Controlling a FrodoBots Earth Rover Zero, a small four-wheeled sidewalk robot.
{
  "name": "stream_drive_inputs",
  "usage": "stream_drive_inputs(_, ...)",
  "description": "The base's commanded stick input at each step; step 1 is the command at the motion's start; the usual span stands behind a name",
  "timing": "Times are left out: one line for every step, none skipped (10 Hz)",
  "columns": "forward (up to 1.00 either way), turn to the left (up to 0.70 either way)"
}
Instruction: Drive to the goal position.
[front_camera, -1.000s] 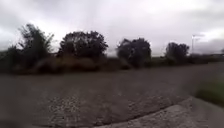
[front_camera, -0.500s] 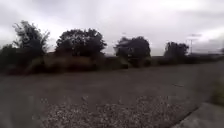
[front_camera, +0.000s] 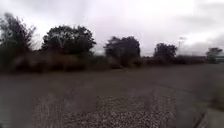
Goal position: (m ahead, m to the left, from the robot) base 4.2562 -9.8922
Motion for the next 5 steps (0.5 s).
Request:
stream_drive_inputs(0.7,-0.35)
stream_drive_inputs(0.7,-0.35)
stream_drive_inputs(0.7,-0.35)
stream_drive_inputs(0.7,-0.35)
stream_drive_inputs(0.7,-0.35)
